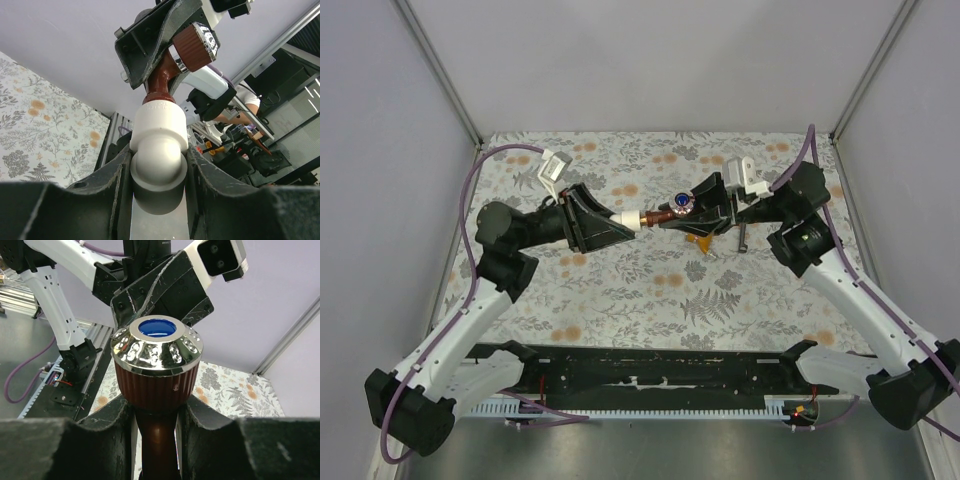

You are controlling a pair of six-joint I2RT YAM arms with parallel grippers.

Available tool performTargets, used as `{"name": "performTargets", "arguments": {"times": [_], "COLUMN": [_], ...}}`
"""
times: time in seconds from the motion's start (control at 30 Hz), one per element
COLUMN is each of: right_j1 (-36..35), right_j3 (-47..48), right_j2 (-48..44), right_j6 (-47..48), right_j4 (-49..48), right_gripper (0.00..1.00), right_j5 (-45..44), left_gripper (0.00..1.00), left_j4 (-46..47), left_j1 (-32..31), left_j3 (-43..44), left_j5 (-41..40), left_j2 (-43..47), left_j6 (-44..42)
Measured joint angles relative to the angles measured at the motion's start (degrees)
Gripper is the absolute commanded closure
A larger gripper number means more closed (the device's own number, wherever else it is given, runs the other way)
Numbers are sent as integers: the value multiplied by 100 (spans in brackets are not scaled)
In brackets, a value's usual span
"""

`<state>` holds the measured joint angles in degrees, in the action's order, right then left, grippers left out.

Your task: Install the water faucets

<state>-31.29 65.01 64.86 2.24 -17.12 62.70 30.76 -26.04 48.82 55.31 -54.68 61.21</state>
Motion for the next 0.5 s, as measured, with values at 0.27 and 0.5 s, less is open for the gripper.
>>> {"name": "performTargets", "arguments": {"times": [0.27, 0.5], "right_j1": [-9, -85], "right_j3": [66, 68], "right_j2": [-116, -186], "right_j6": [846, 1342], "right_j4": [601, 929], "right_gripper": [100, 100], "right_j5": [-229, -474], "left_gripper": [98, 98], "left_j4": [-588, -1198], "left_j1": [-31, -70], "left_j3": [133, 271], "left_j5": [-299, -540], "left_j2": [11, 118], "left_j6": [280, 278]}}
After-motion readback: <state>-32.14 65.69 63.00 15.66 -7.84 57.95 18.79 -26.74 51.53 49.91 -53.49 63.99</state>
